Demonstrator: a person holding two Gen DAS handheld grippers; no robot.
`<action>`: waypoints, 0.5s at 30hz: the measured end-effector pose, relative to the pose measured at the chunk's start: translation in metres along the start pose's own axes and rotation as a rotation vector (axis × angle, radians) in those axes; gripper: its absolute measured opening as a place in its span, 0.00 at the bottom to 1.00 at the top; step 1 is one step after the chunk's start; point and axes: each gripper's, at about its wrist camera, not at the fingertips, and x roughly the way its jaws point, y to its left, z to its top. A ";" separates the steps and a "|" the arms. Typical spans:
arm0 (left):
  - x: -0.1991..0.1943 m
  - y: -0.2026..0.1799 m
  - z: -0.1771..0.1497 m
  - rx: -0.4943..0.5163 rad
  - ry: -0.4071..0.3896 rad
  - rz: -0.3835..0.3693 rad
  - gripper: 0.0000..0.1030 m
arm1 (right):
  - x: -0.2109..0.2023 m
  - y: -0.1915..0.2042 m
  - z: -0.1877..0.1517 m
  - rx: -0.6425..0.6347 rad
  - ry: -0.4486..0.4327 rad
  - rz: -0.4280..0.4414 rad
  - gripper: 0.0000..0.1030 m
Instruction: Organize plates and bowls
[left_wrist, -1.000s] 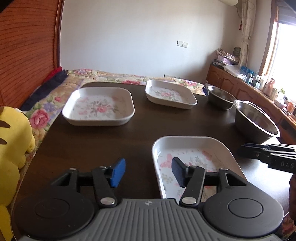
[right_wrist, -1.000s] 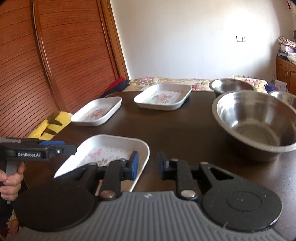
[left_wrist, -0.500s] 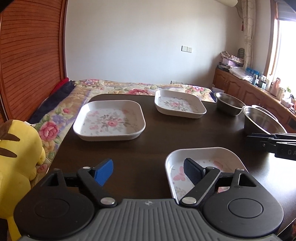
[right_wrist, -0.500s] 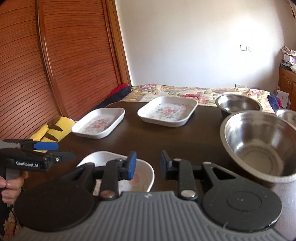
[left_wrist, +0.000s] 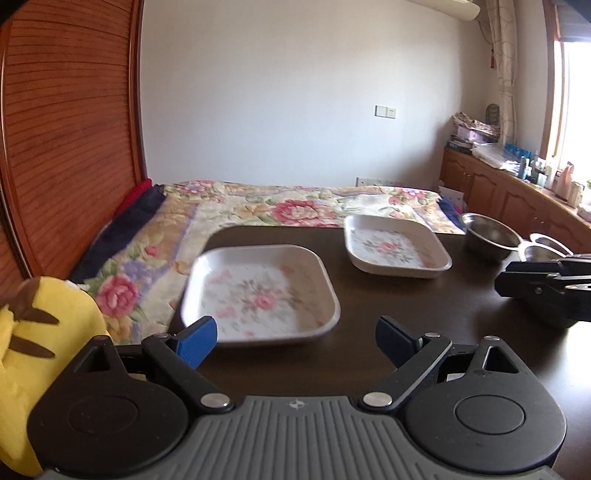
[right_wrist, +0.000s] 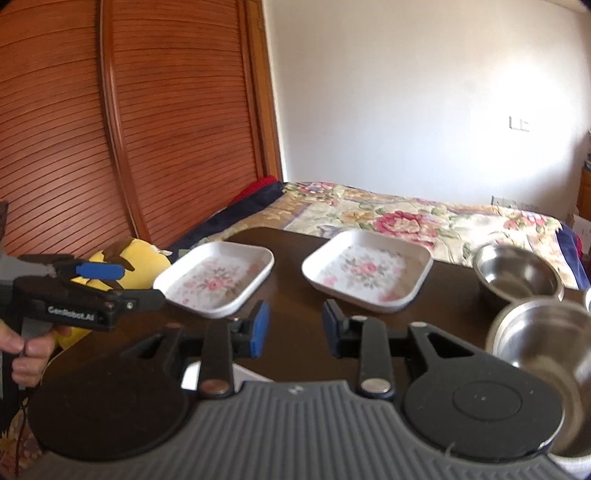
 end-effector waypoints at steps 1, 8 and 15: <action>0.002 0.003 0.003 0.005 -0.002 0.009 0.92 | 0.003 0.002 0.003 -0.005 -0.002 0.006 0.40; 0.014 0.023 0.017 0.027 -0.020 0.054 0.92 | 0.027 0.017 0.017 -0.037 0.010 0.029 0.46; 0.028 0.039 0.024 0.036 -0.020 0.052 0.92 | 0.048 0.027 0.022 -0.037 0.037 0.023 0.80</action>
